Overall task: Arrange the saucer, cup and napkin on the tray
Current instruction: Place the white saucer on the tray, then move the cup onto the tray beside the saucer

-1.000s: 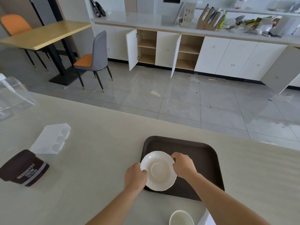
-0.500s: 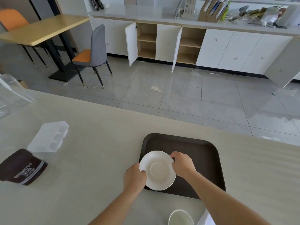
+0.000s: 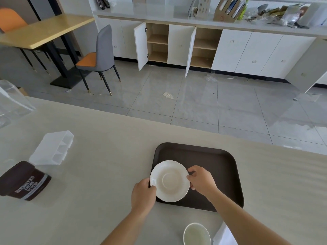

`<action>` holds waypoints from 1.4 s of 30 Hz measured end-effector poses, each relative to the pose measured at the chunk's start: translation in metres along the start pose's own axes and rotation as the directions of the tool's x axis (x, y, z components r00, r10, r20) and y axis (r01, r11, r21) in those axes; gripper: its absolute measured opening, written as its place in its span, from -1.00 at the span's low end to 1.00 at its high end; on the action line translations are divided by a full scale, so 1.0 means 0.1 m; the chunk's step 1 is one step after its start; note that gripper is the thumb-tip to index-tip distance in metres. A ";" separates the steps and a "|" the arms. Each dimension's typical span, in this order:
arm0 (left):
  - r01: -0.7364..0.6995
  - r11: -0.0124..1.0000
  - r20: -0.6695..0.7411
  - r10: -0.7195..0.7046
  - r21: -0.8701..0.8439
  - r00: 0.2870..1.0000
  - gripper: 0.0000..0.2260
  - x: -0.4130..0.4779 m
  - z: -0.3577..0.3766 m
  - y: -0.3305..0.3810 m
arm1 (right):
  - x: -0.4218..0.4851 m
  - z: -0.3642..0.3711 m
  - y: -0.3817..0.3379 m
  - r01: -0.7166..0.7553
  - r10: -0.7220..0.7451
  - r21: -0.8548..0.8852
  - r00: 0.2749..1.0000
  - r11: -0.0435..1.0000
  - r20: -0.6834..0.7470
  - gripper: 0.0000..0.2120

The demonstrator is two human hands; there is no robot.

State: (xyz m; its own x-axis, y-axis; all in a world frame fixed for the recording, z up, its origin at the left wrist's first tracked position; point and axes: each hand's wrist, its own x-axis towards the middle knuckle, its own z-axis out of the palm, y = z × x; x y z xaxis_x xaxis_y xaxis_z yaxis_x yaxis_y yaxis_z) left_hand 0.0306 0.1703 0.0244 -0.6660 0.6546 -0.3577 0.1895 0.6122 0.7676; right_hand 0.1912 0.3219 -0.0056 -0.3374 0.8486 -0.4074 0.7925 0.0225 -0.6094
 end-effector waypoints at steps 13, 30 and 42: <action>-0.239 0.627 0.118 0.228 0.742 0.966 -0.58 -0.07 -0.11 -0.81 | -1.20 -0.15 0.54 -0.021 0.033 0.101 0.993 0.995 -0.114 -0.88; -0.289 0.611 0.047 0.380 0.738 0.924 -0.44 -0.10 0.01 -1.12 | -2.06 -0.05 0.90 0.112 -0.115 -0.156 0.993 0.981 -0.010 -0.83; -0.283 0.627 -0.001 0.412 0.726 0.911 -0.43 -0.08 0.04 -1.18 | -1.81 -0.07 0.82 0.290 -0.315 -0.137 0.919 0.947 -0.237 -0.95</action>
State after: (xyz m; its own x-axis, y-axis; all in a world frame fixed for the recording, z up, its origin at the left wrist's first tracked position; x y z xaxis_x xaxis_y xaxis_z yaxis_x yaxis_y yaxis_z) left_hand 0.0165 0.0943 -0.0656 -0.5294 0.8483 -0.0096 0.8309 0.5208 0.1958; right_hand 0.3204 0.1732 0.0231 -0.4397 0.8979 -0.0215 0.7226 0.3395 -0.6021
